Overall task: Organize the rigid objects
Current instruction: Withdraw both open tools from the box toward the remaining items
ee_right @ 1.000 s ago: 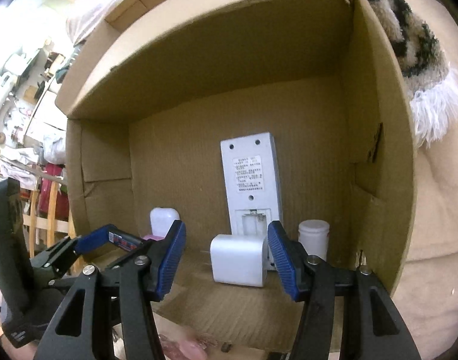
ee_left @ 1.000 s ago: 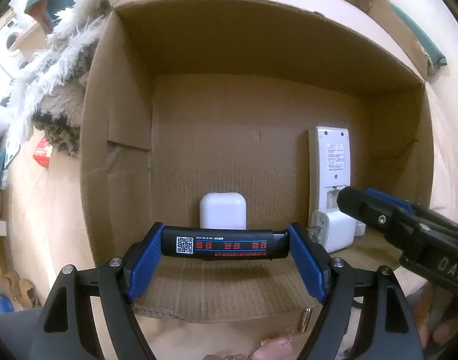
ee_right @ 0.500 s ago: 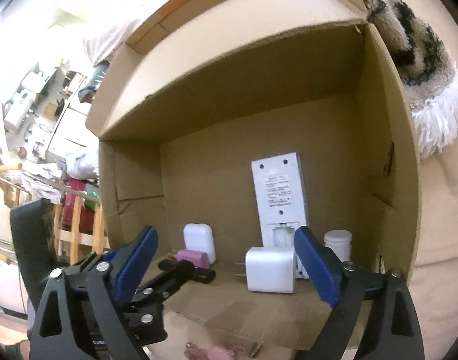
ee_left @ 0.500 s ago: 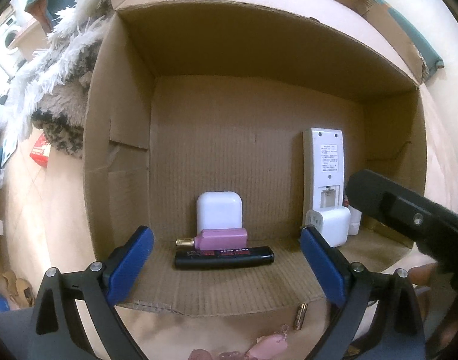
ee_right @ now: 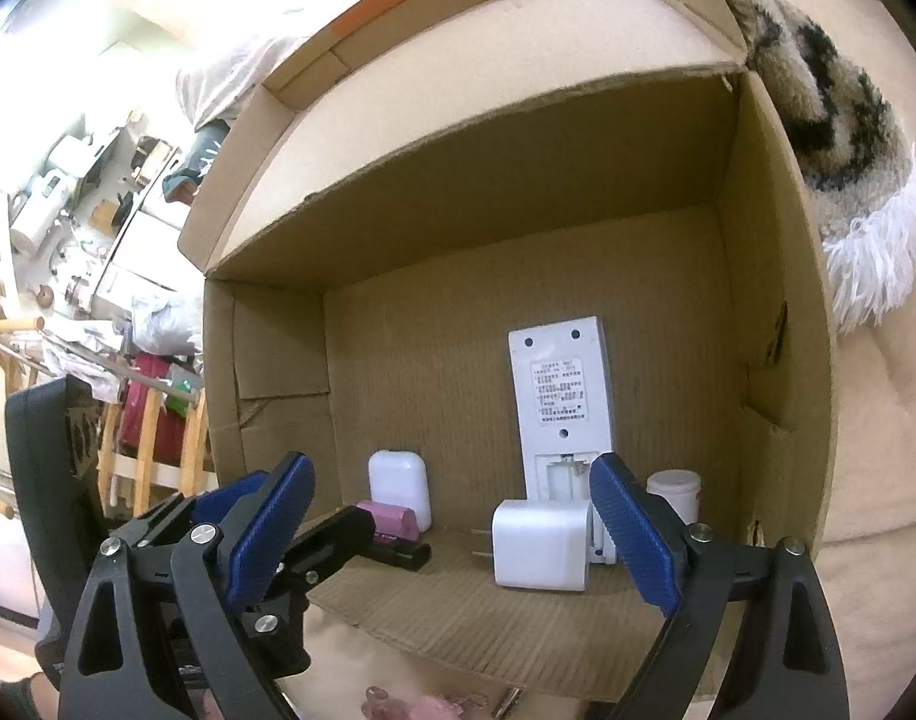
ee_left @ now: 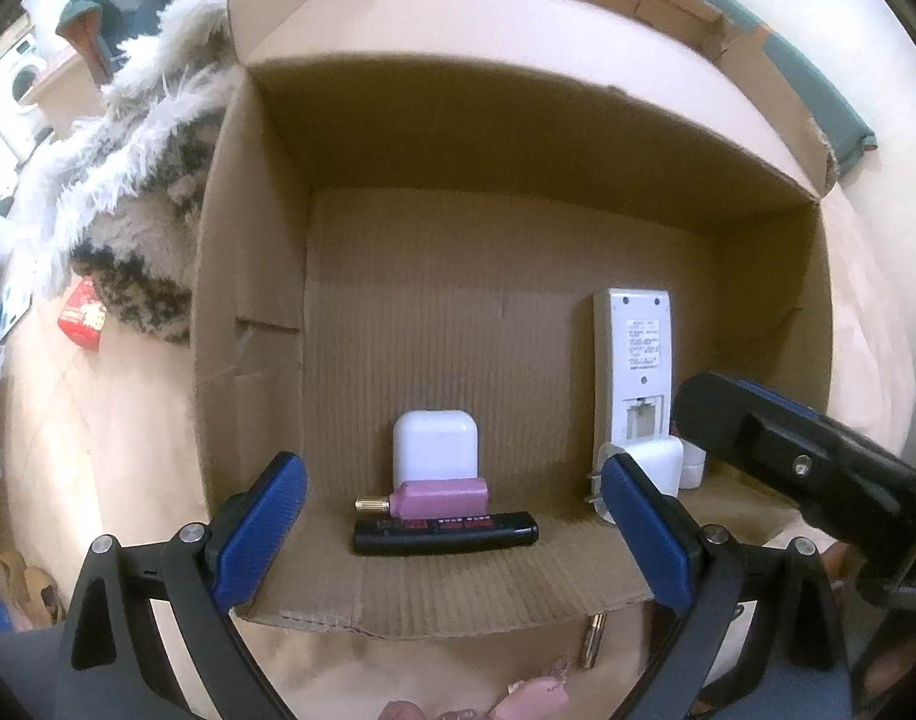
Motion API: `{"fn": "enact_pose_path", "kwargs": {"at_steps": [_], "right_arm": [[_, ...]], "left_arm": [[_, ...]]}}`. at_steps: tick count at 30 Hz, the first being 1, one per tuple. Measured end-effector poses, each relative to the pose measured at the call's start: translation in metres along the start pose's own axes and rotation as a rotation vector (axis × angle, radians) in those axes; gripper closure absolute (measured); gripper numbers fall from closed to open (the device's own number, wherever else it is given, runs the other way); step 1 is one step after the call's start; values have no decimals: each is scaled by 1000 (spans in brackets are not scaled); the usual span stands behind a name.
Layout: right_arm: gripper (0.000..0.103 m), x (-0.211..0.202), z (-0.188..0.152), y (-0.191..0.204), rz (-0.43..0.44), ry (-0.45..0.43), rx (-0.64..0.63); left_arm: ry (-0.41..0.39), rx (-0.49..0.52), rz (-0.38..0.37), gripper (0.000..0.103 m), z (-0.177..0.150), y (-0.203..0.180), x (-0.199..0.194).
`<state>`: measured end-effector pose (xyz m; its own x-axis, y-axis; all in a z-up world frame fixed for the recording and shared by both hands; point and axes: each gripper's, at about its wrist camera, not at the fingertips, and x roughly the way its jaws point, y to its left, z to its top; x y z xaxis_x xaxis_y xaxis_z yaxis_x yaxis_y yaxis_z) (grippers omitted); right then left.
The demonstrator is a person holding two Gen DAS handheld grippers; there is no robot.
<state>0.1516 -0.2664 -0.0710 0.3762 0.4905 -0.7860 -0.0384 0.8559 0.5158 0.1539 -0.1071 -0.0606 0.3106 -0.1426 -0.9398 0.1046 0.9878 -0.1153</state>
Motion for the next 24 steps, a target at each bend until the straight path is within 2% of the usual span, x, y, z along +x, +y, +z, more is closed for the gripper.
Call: {"fn": "enact_pose_path", "kwargs": {"at_steps": [8, 14, 19, 24], "right_arm": [[4, -27, -5, -2, 6, -87, 18], [4, -48, -16, 0, -2, -124, 13], [4, -66, -29, 3, -3, -157, -5], [4, -72, -47, 11, -8, -166, -36]], "left_arm": [[-71, 38, -20, 5, -10, 5, -38], [-103, -25, -38, 5, -31, 21, -66], [-93, -80, -53, 5, -50, 36, -71], [-103, -80, -33, 5, -65, 39, -72]]}}
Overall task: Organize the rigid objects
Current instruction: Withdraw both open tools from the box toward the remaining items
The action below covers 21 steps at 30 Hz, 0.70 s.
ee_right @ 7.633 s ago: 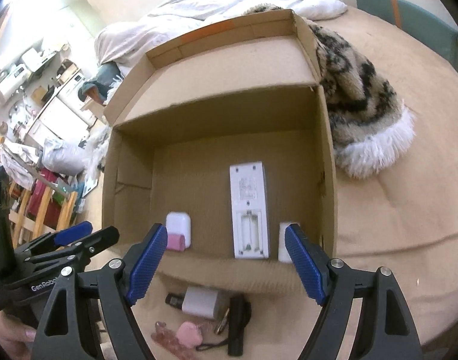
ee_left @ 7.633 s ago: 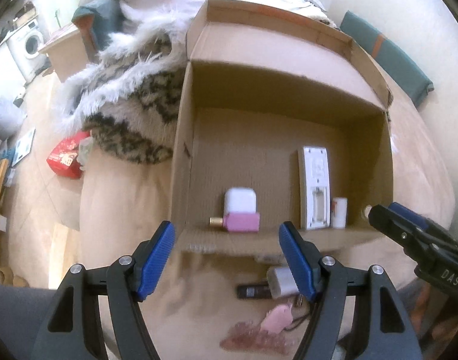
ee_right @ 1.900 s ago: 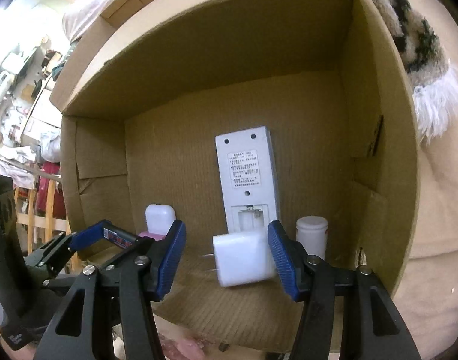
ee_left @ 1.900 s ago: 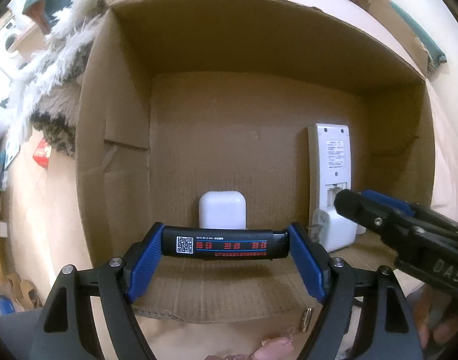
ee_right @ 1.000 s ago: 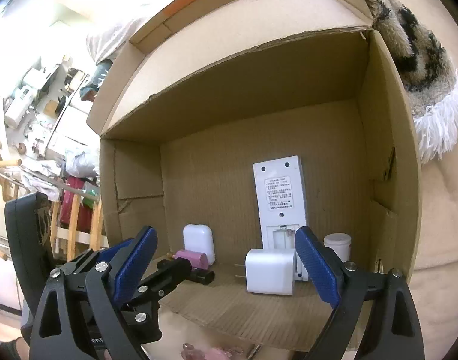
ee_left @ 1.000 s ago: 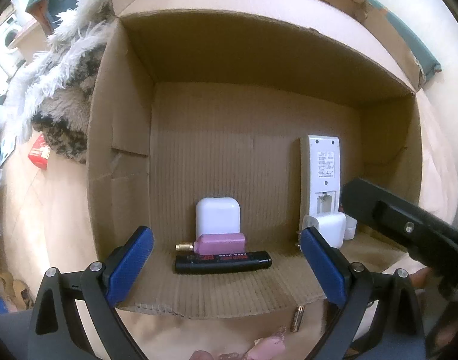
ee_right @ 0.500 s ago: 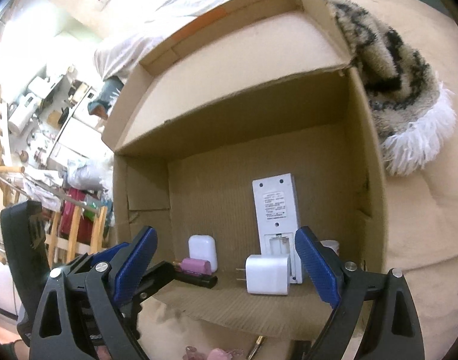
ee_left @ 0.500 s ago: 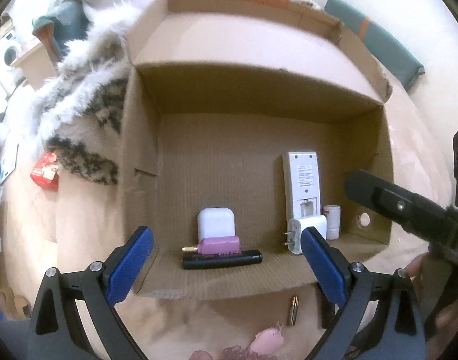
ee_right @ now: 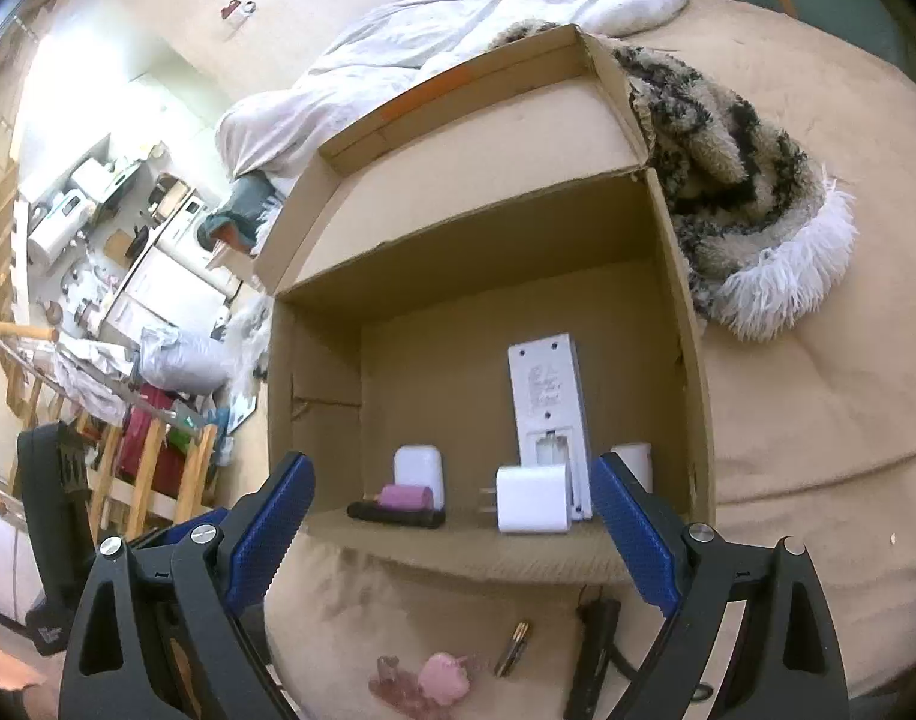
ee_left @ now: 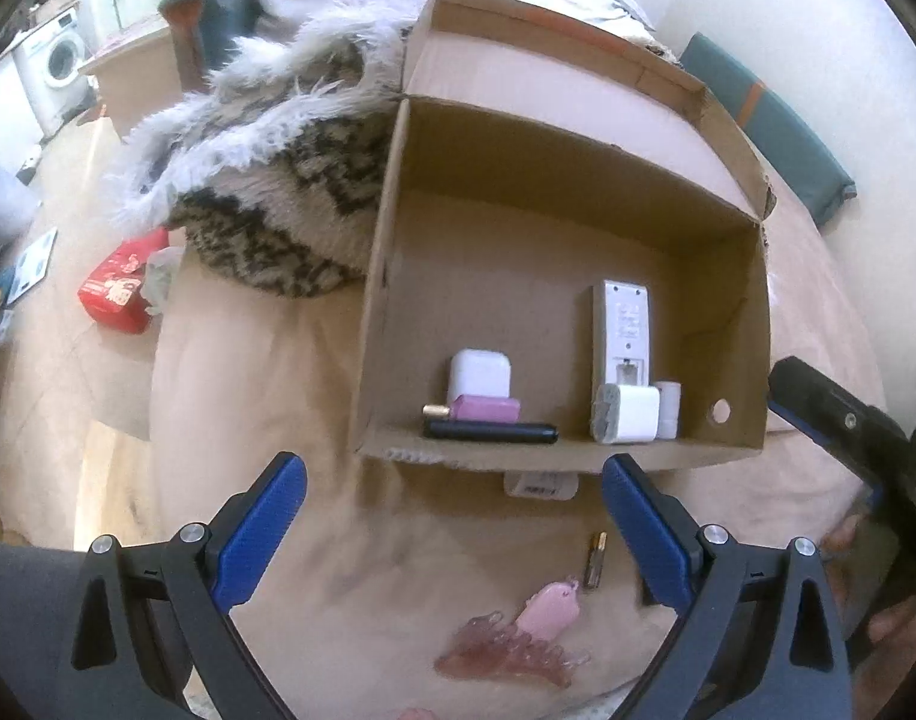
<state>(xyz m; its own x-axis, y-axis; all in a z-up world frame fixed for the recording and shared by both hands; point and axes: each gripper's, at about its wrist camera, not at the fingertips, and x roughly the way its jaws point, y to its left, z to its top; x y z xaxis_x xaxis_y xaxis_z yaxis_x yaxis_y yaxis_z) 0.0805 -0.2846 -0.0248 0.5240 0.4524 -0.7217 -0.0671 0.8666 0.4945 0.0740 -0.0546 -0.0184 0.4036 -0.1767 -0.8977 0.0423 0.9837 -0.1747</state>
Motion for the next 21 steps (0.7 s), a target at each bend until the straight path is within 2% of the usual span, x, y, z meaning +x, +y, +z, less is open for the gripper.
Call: {"fn": "enact_pose_path", "kwargs": {"at_steps": [8, 12, 16, 21], "right_arm": [[4, -12, -22, 7, -22, -20, -36], [4, -12, -36, 3, -74, 18, -33], [4, -3, -49, -7, -139, 92, -3], [4, 12, -58, -12, -203, 168, -17]], "left_arm": [[35, 6, -14, 5, -25, 4, 1], [49, -10, 8, 5, -36, 10, 6], [133, -32, -23, 5, -47, 14, 23], [234, 2, -42, 6, -63, 4, 42]]}}
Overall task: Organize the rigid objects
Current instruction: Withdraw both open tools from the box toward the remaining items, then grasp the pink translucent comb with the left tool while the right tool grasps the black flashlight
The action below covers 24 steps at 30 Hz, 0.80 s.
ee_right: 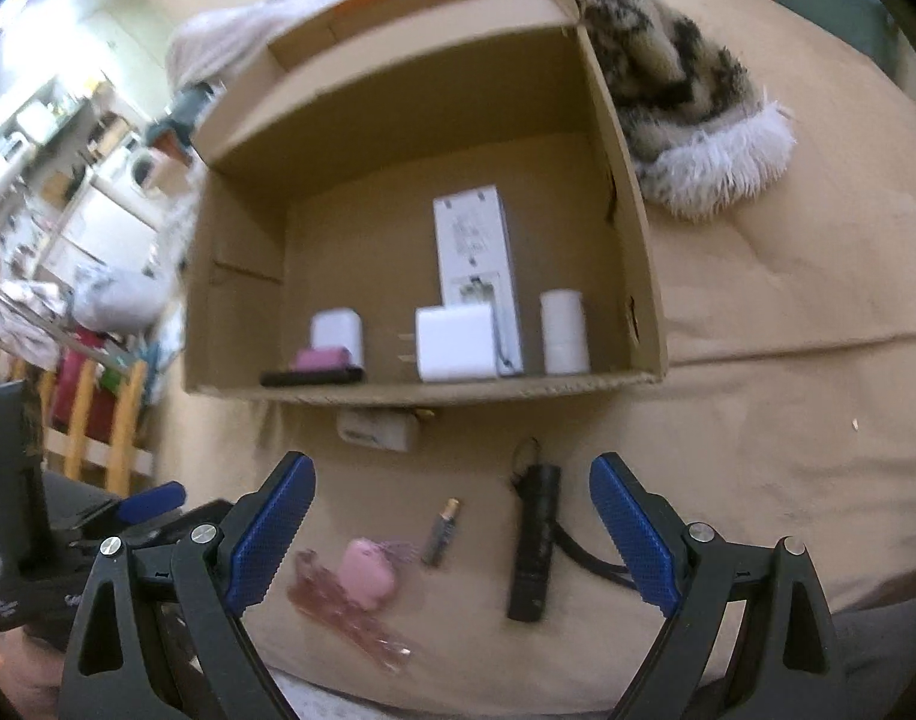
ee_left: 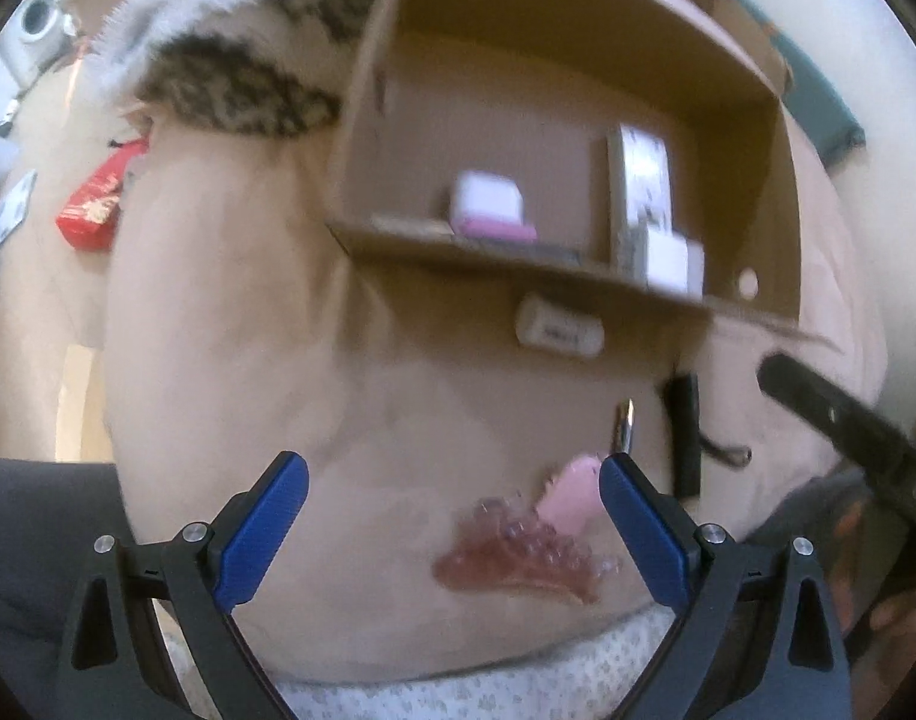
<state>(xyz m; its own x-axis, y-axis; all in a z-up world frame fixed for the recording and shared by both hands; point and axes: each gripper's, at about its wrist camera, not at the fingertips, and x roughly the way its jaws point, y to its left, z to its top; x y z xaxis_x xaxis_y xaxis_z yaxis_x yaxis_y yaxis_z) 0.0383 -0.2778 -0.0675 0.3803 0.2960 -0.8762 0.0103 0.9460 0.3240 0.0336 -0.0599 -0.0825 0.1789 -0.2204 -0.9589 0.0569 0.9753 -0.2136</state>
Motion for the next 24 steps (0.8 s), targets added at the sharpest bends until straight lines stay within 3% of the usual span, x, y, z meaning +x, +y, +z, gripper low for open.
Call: {"fn": "enact_pose_path", "kwargs": {"at_steps": [5, 8, 15, 19, 24], "right_arm": [[4, 8, -1, -2, -2, 28, 11], [4, 10, -2, -3, -4, 45, 10], [4, 9, 0, -7, 6, 49, 42], [4, 9, 1, -9, 9, 52, 46], [4, 8, 2, -13, 9, 49, 62]], "left_arm": [[125, 113, 0, 6, -20, -26, 24], [160, 198, 6, 6, -33, -43, 32], [192, 337, 110, 5, -57, -76, 63], [196, 349, 165, 5, -57, -83, 80], [218, 300, 141, 7, -49, -77, 94]]}}
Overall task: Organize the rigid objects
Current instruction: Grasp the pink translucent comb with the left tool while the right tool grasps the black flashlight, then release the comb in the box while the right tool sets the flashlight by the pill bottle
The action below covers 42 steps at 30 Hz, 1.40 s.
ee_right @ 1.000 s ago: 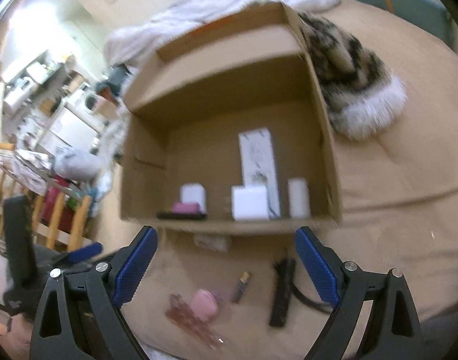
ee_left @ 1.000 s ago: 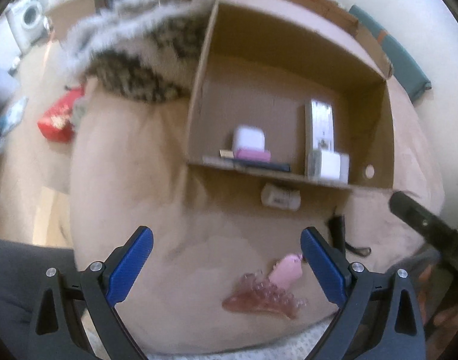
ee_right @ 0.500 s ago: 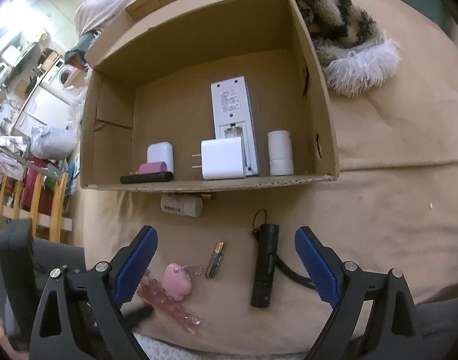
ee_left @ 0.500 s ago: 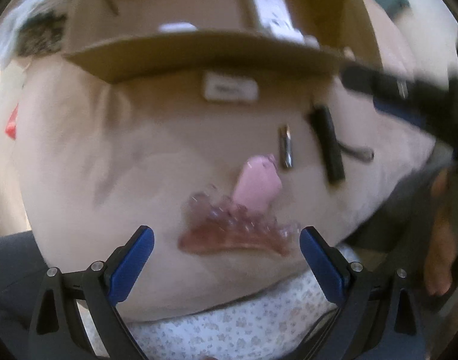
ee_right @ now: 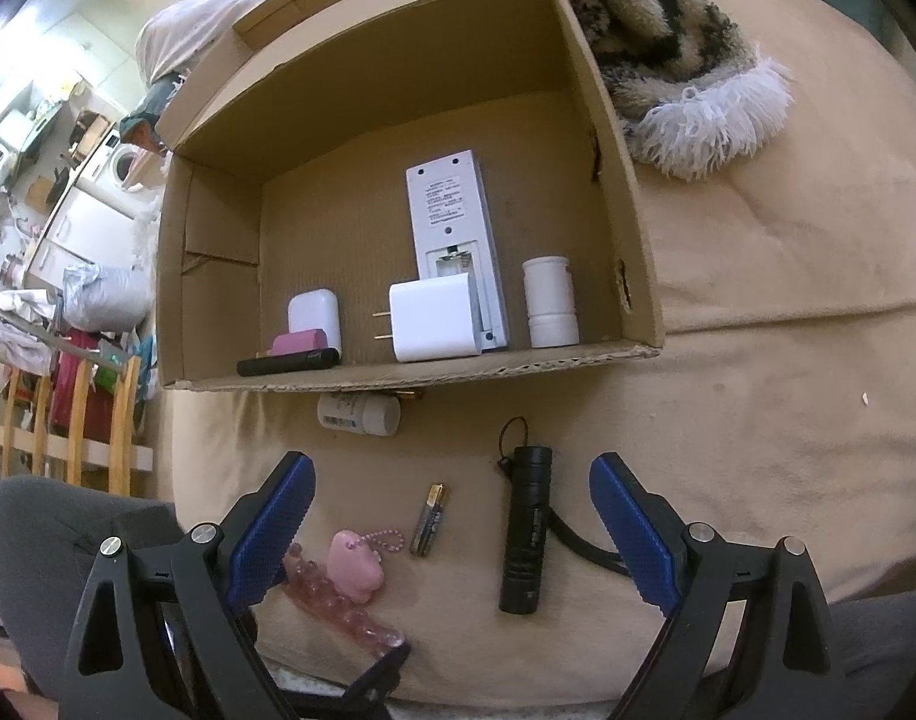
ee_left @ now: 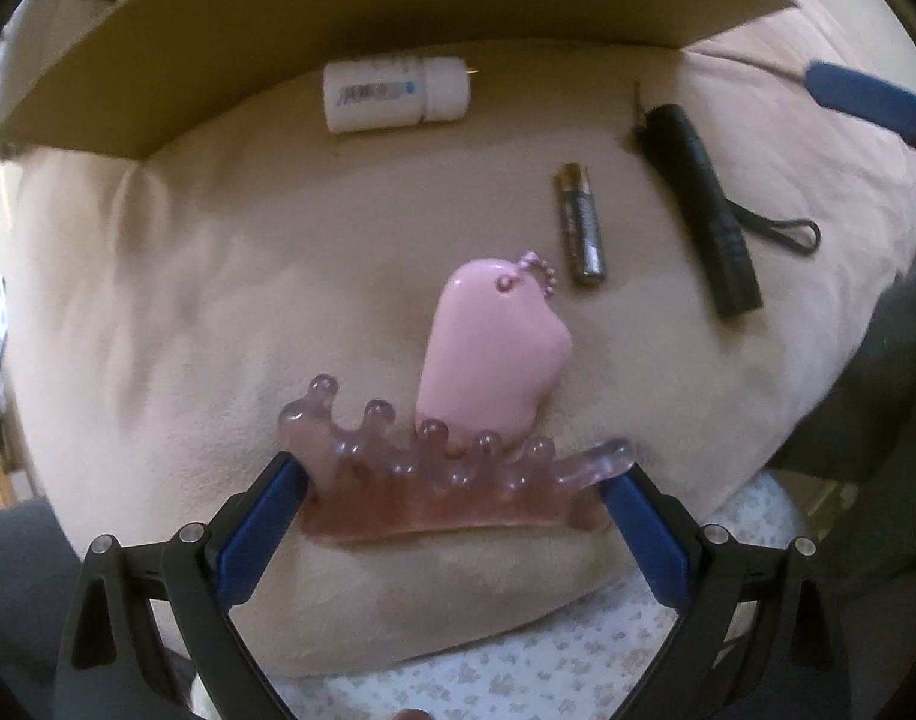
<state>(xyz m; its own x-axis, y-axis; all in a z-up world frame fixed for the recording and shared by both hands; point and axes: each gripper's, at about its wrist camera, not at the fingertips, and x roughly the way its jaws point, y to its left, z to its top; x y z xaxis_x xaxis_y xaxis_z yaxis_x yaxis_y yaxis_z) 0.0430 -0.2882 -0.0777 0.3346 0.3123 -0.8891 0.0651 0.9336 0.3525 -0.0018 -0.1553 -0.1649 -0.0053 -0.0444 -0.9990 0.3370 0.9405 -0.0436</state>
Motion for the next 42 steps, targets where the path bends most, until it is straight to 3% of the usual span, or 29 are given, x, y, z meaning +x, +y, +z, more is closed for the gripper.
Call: {"fn": "enact_pose_path", "kwargs": {"at_steps": [2, 6, 11, 12, 14, 15, 19, 26, 28, 29, 30, 35, 42], "right_arm": [[4, 1, 2, -4, 0, 2, 18], [4, 4, 4, -14, 2, 22, 66], [5, 19, 3, -25, 38, 106, 124], [10, 21, 3, -27, 51, 116, 134], [43, 25, 2, -31, 50, 135, 146], [52, 27, 1, -31, 45, 146, 148], [52, 41, -1, -24, -38, 186, 101], [53, 87, -9, -5, -199, 292, -60], [60, 91, -11, 4, -247, 280, -117], [80, 91, -10, 8, -270, 261, -139], [82, 90, -10, 11, -275, 252, -155], [83, 78, -11, 11, -245, 217, -154], [83, 60, -7, 13, -205, 167, -117]], "left_arm": [[1, 3, 4, 12, 2, 2, -1], [-9, -26, -29, 12, 3, 11, -2], [-52, -139, -62, 12, 5, 42, -17], [-64, -167, -62, 12, 7, 48, -20], [-85, -217, -52, 12, 5, 62, -27], [-94, -245, -47, 12, 5, 70, -29], [-125, -313, -29, 12, 5, 86, -35], [-131, -317, -22, 12, 16, 97, -39], [-132, -318, -16, 12, 17, 97, -38], [-130, -320, -17, 12, 18, 92, -39], [-129, -323, -18, 12, 19, 92, -38], [-131, -337, -27, 12, 12, 100, -43], [-143, -354, 15, 12, 9, 107, -46]]}}
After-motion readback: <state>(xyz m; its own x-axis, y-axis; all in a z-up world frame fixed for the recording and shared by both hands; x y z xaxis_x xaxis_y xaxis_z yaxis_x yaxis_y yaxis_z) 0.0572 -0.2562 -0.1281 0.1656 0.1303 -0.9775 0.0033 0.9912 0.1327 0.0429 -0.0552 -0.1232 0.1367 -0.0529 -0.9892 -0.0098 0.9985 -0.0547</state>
